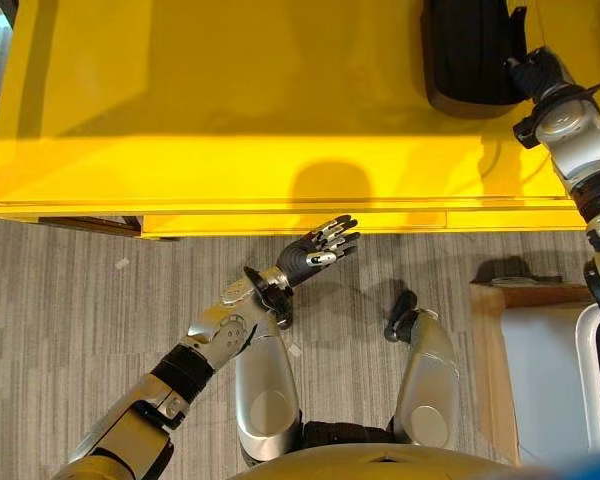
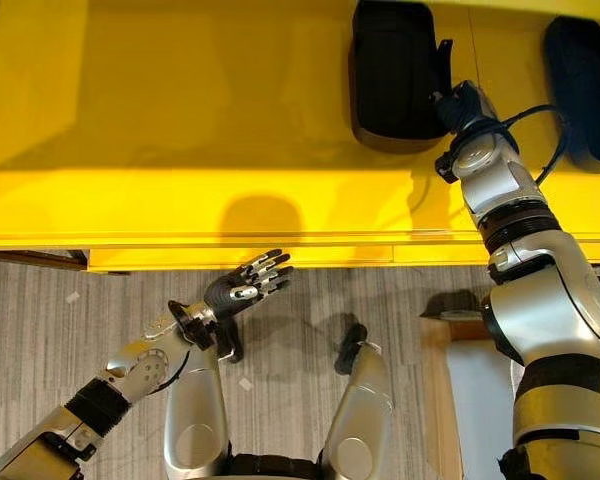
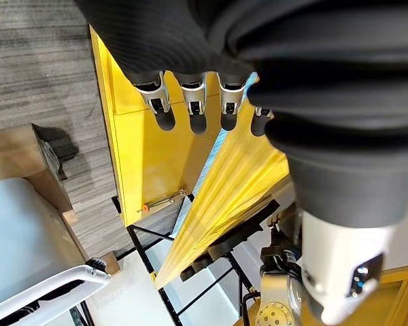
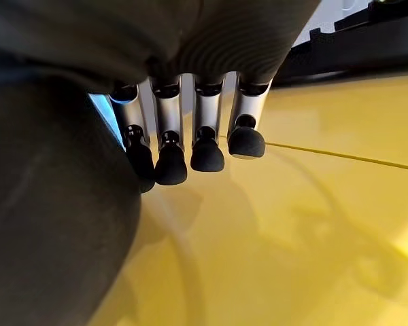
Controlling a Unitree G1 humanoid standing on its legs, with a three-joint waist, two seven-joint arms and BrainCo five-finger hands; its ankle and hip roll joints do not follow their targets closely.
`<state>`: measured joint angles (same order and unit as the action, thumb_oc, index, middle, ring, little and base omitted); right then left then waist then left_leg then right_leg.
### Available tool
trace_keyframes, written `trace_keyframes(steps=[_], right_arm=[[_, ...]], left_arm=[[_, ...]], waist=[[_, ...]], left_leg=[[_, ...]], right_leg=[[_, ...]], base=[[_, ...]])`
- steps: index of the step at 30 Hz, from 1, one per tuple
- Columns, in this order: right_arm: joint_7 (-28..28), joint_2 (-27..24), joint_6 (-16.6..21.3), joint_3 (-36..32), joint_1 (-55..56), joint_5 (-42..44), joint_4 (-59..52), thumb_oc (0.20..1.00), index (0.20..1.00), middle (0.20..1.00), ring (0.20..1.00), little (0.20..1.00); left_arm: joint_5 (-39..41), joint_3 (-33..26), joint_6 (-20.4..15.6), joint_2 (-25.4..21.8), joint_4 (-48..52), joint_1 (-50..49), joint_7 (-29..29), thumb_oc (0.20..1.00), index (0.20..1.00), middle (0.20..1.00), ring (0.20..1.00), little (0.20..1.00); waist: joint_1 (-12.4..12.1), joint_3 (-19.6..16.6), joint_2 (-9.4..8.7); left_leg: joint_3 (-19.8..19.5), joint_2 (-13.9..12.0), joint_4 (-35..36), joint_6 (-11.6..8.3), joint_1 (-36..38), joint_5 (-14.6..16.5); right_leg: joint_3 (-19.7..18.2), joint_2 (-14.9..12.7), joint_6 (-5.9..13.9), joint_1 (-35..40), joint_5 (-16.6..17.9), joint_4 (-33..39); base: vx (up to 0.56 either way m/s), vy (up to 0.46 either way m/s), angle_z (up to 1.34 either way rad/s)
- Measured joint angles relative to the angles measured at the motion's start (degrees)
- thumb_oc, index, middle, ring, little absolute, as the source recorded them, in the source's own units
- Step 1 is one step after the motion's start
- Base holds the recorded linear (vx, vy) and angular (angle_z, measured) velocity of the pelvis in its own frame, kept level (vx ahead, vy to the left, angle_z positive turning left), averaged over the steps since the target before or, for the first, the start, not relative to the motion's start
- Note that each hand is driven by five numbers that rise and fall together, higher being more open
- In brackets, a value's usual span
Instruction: Move parts from the plastic box to the shelf.
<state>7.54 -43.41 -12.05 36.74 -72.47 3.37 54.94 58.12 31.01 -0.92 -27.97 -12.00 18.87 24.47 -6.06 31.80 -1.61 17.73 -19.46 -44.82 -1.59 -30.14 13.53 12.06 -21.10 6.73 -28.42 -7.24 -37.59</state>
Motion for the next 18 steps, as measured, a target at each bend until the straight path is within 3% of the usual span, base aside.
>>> trace_keyframes(steps=[10,15,18], right_arm=[[0.3,0.2,0.1,0.9,-0.1,-2.0,2.5,0.2,0.2,0.2,0.2,0.2],[0.6,0.2,0.4,2.2,-0.2,-4.8,2.5,0.2,0.2,0.2,0.2,0.2],[1.1,0.2,0.7,2.2,-0.2,-7.1,2.5,0.2,0.2,0.2,0.2,0.2]], left_arm=[[1.1,0.5,-1.8,0.2,-0.2,0.5,-0.8,1.0,1.0,1.0,1.0,1.0],[2.0,0.4,-2.2,0.4,-0.3,0.5,-0.8,1.0,1.0,1.0,1.0,1.0],[2.1,0.4,-2.2,0.4,-0.3,0.5,-0.8,1.0,1.0,1.0,1.0,1.0]], waist=[[0.2,0.0,0.33],[0.1,0.0,2.14],[0.2,0.0,2.16]], left_leg=[[0.3,0.4,1.3,-0.3,0.8,-0.5],[0.4,0.8,2.4,-0.48,0.9,-1.0],[0.4,0.9,2.6,-0.54,1.0,-1.1]], right_leg=[[-0.2,-0.2,-0.1,0.0,-0.1,0.2],[-0.1,-0.4,-0.06,-0.2,-0.1,0.5],[0.0,-0.3,-0.11,-0.2,-0.1,0.5]], base=[[0.01,0.003,0.0],[0.0,0.001,0.01],[0.01,0.001,0.0]])
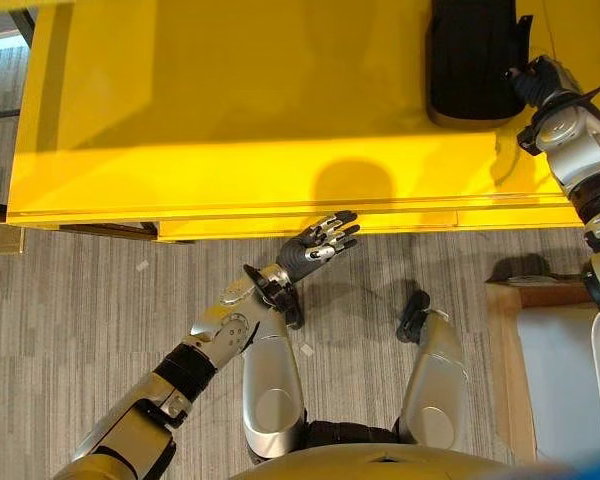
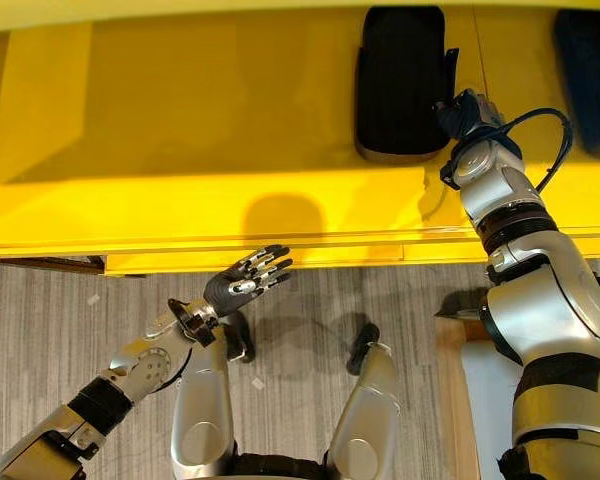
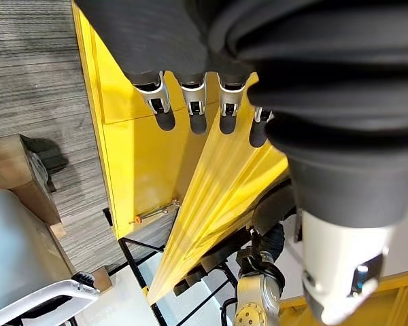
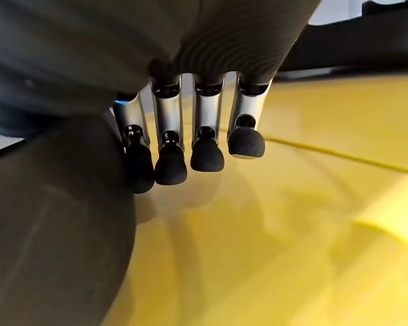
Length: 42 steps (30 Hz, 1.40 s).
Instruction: Move parts from the plastic box to the shelf.
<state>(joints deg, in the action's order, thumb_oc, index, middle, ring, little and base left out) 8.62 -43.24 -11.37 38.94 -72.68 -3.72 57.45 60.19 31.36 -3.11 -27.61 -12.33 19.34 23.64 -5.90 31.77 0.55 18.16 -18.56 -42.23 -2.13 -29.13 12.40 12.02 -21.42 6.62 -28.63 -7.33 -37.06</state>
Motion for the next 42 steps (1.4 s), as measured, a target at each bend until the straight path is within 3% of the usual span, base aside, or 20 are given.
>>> trace_keyframes(steps=[25,42], right_arm=[[3.0,-0.2,1.2,4.5,-1.3,-12.3,1.1,0.2,0.2,0.2,0.2,0.2],[4.3,-0.7,4.3,4.8,-1.4,-17.8,0.9,0.2,0.2,0.2,0.2,0.2]], left_arm=[[0.0,0.2,0.0,-0.1,-0.2,-0.6,1.0,1.0,1.0,1.0,1.0,1.0],[0.0,0.1,0.1,-0.3,-0.2,-1.3,2.7,1.0,1.0,1.0,1.0,1.0]], waist=[[-0.1,0.0,0.0],[-0.1,0.0,0.01]], left_leg=[[-0.5,0.0,1.0,-0.58,-0.1,-0.8],[-1.3,0.0,1.2,-0.75,-1.1,-1.3]], right_leg=[[0.2,0.2,-0.57,-0.6,-0.9,-1.1],[0.9,0.3,-0.79,-1.0,-1.0,-1.2]], base=[[0.0,0.0,0.0],[0.0,-0.001,0.01]])
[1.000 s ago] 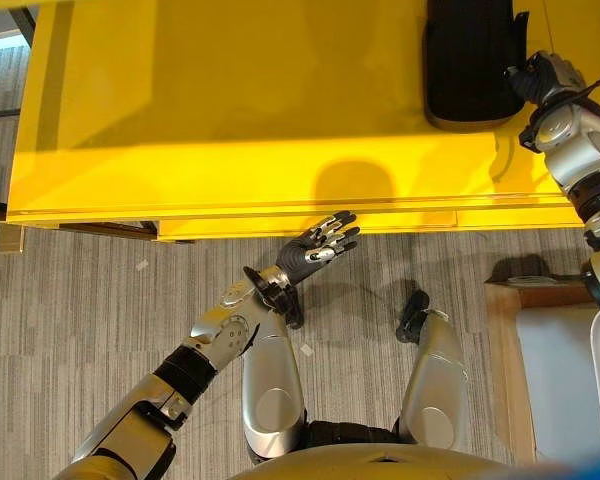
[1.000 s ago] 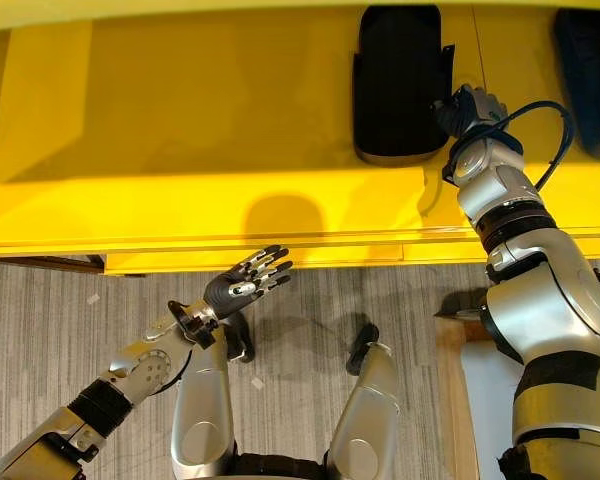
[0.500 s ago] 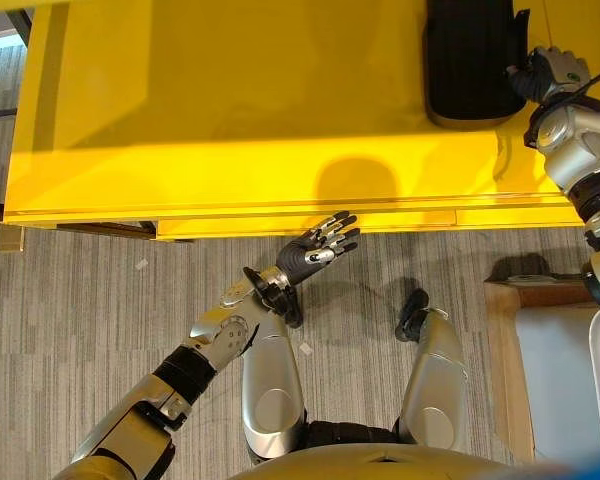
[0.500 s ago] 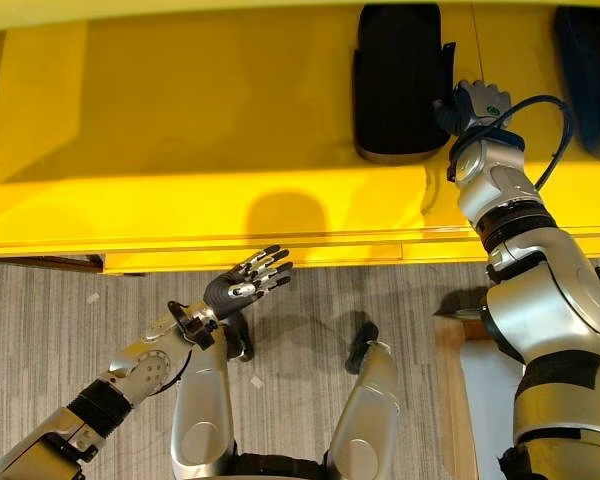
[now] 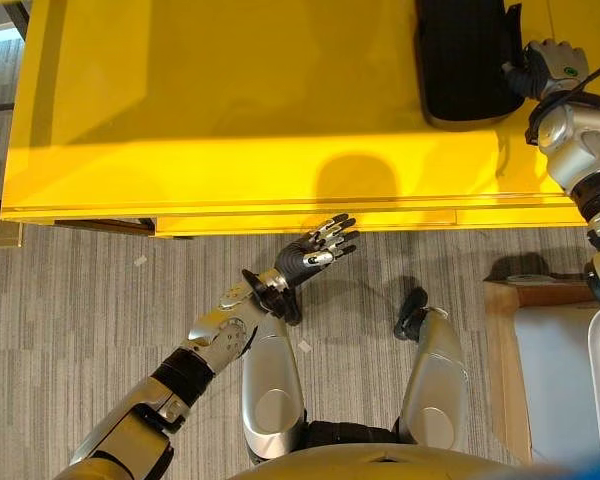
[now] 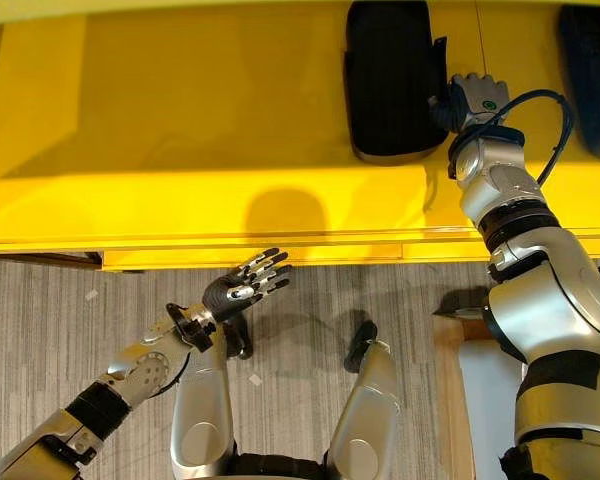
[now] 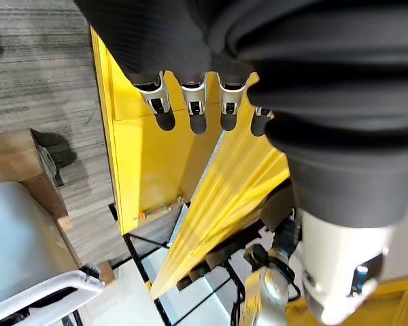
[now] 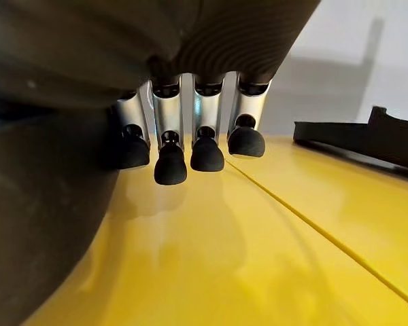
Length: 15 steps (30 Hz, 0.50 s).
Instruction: Move parts from the plastic box to the shelf.
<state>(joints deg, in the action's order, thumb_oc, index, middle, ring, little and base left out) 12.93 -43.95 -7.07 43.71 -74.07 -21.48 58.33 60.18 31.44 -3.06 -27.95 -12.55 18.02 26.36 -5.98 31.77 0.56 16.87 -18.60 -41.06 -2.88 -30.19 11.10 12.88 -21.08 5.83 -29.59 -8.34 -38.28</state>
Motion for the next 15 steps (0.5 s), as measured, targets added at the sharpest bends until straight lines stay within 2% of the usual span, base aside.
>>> trace_keyframes(steps=[4,5,6,11,15], right_arm=[[0.4,-0.1,-0.1,0.5,0.0,-0.1,0.2,0.2,0.2,0.2,0.2,0.2],[0.7,-0.1,-0.1,0.9,-0.1,-0.1,0.1,0.329,0.329,0.329,0.329,0.329],[0.8,-0.1,-0.5,1.1,-0.1,-0.1,0.0,1.0,1.0,1.0,1.0,1.0],[2.9,0.0,-2.8,1.0,0.0,0.4,0.4,1.0,1.0,1.0,1.0,1.0],[7.8,0.2,-3.8,-0.5,0.0,0.1,1.5,1.0,1.0,1.0,1.0,1.0]], left_arm=[[0.0,0.0,0.1,-0.3,0.0,0.0,0.0,1.0,1.0,1.0,1.0,1.0],[0.0,0.0,0.1,-0.5,0.0,-0.1,0.0,1.0,1.0,1.0,1.0,1.0],[0.0,0.0,0.1,-0.5,0.0,-0.1,0.0,1.0,1.0,1.0,1.0,1.0],[0.0,0.0,0.4,-0.5,0.0,0.9,0.1,1.0,1.0,1.0,1.0,1.0],[0.0,0.0,0.4,-0.4,0.0,1.7,0.1,1.0,1.0,1.0,1.0,1.0]], waist=[[0.0,0.0,0.02],[0.0,0.0,0.02],[0.0,0.0,0.02],[0.2,0.0,0.04],[0.1,0.0,0.05]], left_leg=[[-0.2,0.0,1.4,-0.24,0.0,-1.0],[-0.2,0.0,1.8,-0.39,0.1,-1.3],[-0.3,0.0,1.9,-0.44,0.2,-1.4],[-0.2,0.1,1.7,-0.43,0.2,-1.4],[-0.2,0.1,1.6,-0.32,0.1,-1.5]], right_leg=[[0.5,0.1,-0.1,0.0,0.0,0.3],[0.7,0.2,-0.27,0.0,-0.1,0.3],[0.7,0.2,-0.41,-0.1,-0.2,0.2],[0.5,0.2,-0.41,-0.2,-0.2,0.1],[0.4,0.3,-0.4,-0.2,0.0,0.2]], base=[[0.0,-0.012,0.04],[0.02,0.009,0.04],[0.0,0.0,0.0],[0.0,0.0,0.0],[-0.04,0.002,-0.01]])
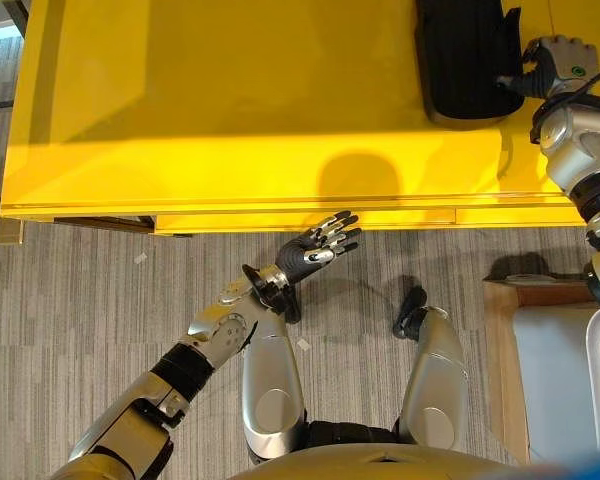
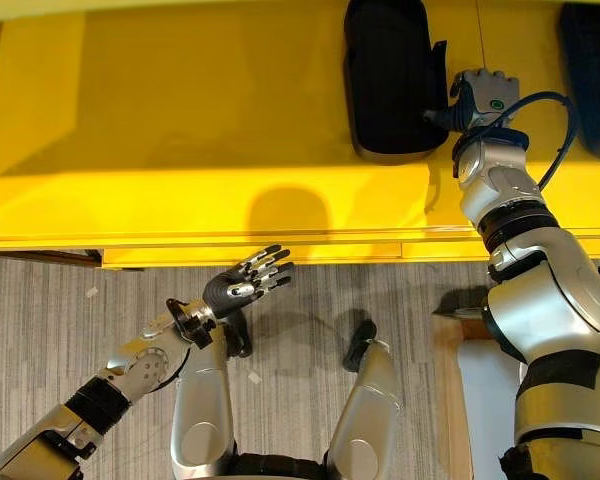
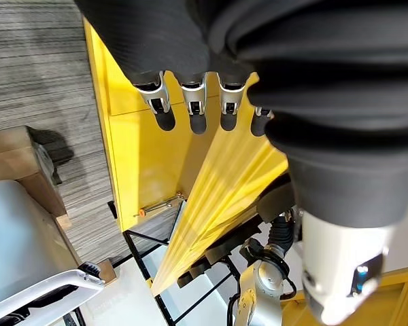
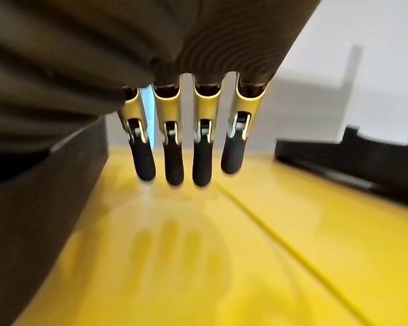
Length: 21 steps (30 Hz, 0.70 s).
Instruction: Move parts from the plastic box to the shelf.
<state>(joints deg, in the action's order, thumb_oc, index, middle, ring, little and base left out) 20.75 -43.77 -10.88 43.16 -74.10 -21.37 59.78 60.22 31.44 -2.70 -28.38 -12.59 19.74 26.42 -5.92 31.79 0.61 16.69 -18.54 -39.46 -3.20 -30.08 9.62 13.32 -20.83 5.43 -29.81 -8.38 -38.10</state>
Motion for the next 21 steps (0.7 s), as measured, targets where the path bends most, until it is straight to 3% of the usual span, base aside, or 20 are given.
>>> trace_keyframes(steps=[6,9,13,15,16,17,19,21], right_arm=[[10.4,0.0,1.4,-6.4,2.1,1.9,-3.0,1.0,1.0,1.0,1.0,1.0],[12.1,0.0,2.1,-6.8,2.7,2.2,-3.2,1.0,1.0,1.0,1.0,1.0],[17.7,0.0,7.4,-9.0,4.7,4.5,-6.1,1.0,1.0,1.0,1.0,1.0],[18.9,1.0,10.9,-14.1,9.2,4.4,-14.2,1.0,1.0,1.0,1.0,1.0],[18.9,1.0,14.1,-18.5,16.5,5.7,-25.9,1.0,1.0,1.0,1.0,1.0],[19.1,1.0,15.9,-18.9,20.5,6.5,-30.8,1.0,1.0,1.0,1.0,1.0],[17.8,1.5,17.2,-20.8,25.8,8.6,-35.8,1.0,1.0,1.0,1.0,1.0],[15.9,5.2,17.7,-25.3,34.0,11.8,-43.1,1.0,1.0,1.0,1.0,1.0]], left_arm=[[0.0,-0.1,-0.2,0.4,0.0,-1.8,-0.1,1.0,1.0,1.0,1.0,1.0],[0.0,-0.1,-0.2,0.7,0.0,-1.8,-0.1,1.0,1.0,1.0,1.0,1.0],[-0.1,-0.1,-0.4,0.8,0.0,-1.7,-0.2,1.0,1.0,1.0,1.0,1.0],[-0.1,-0.1,-3.1,1.0,0.1,-2.8,-2.5,1.0,1.0,1.0,1.0,1.0],[-0.1,-0.8,-4.8,1.8,0.3,-5.4,-4.4,1.0,1.0,1.0,1.0,1.0],[-0.2,-1.7,-5.9,2.7,0.5,-7.0,-5.0,1.0,1.0,1.0,1.0,1.0],[-0.3,-4.1,-8.3,5.3,0.9,-9.7,-5.9,1.0,1.0,1.0,1.0,1.0],[-0.3,-5.7,-9.6,6.2,3.0,-11.9,-6.8,1.0,1.0,1.0,1.0,1.0]], waist=[[0.1,0.0,0.39],[0.1,0.0,0.96],[0.1,-0.1,1.51],[1.4,0.0,1.67],[2.1,-0.1,1.76],[2.3,-0.1,1.78],[2.4,-0.3,1.79],[2.5,-0.3,1.62]], left_leg=[[0.2,-0.1,0.5,0.02,0.0,-0.1],[0.3,-0.1,0.6,0.04,0.0,-0.1],[1.3,0.2,1.4,0.08,1.3,-0.1],[1.7,0.5,1.6,0.13,3.2,0.1],[2.1,1.2,3.7,0.11,5.9,0.1],[2.5,1.4,4.7,0.03,7.8,0.0],[3.2,1.8,6.9,0.03,9.5,-0.7],[3.4,2.1,9.6,-0.16,10.4,-2.2]], right_leg=[[-0.1,0.5,0.12,0.1,0.6,1.3],[-0.1,0.5,0.09,0.2,0.8,1.6],[-0.6,0.5,0.2,0.7,1.2,2.1],[-0.8,0.5,0.05,2.6,1.5,3.3],[-0.8,0.6,0.56,5.3,2.1,5.2],[-0.8,0.8,0.98,7.2,2.5,6.6],[-0.7,0.9,1.36,8.8,3.2,9.0],[-0.2,1.5,1.11,9.7,4.5,11.3]], base=[[0.01,0.0,-0.02],[0.02,0.043,-0.02],[0.02,0.036,-0.06],[0.07,0.044,-0.02],[0.07,0.005,-0.06],[0.05,0.002,-0.07],[0.06,0.02,-0.04],[0.09,0.038,-0.01]])
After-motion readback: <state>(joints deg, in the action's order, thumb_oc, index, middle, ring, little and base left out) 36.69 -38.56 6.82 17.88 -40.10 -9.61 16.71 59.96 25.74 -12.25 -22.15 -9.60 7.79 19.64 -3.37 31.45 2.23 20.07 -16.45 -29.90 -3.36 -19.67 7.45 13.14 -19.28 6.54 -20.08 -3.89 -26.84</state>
